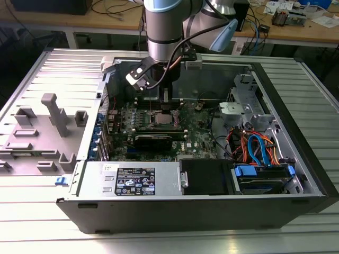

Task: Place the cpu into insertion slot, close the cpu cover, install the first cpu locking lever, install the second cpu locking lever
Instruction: 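Close the cpu cover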

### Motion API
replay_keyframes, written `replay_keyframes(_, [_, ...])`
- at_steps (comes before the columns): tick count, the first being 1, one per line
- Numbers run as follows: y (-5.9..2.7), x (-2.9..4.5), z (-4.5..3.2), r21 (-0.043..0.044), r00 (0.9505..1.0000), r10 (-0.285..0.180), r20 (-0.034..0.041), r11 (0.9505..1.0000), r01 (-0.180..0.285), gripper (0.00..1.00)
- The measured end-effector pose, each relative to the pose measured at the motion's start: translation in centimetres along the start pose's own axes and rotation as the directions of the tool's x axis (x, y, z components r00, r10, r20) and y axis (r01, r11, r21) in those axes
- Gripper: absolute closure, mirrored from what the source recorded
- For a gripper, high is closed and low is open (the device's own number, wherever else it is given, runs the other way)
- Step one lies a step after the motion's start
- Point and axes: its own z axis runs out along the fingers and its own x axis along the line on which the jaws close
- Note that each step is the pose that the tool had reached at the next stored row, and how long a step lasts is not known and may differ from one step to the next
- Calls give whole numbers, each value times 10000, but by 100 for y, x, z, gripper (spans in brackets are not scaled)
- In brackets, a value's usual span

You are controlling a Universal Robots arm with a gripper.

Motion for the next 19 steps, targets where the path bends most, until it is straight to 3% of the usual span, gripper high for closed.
replay_keyframes(19, [13, -3, -48, 3, 10000, 0, -11, 10000, 0, 89])
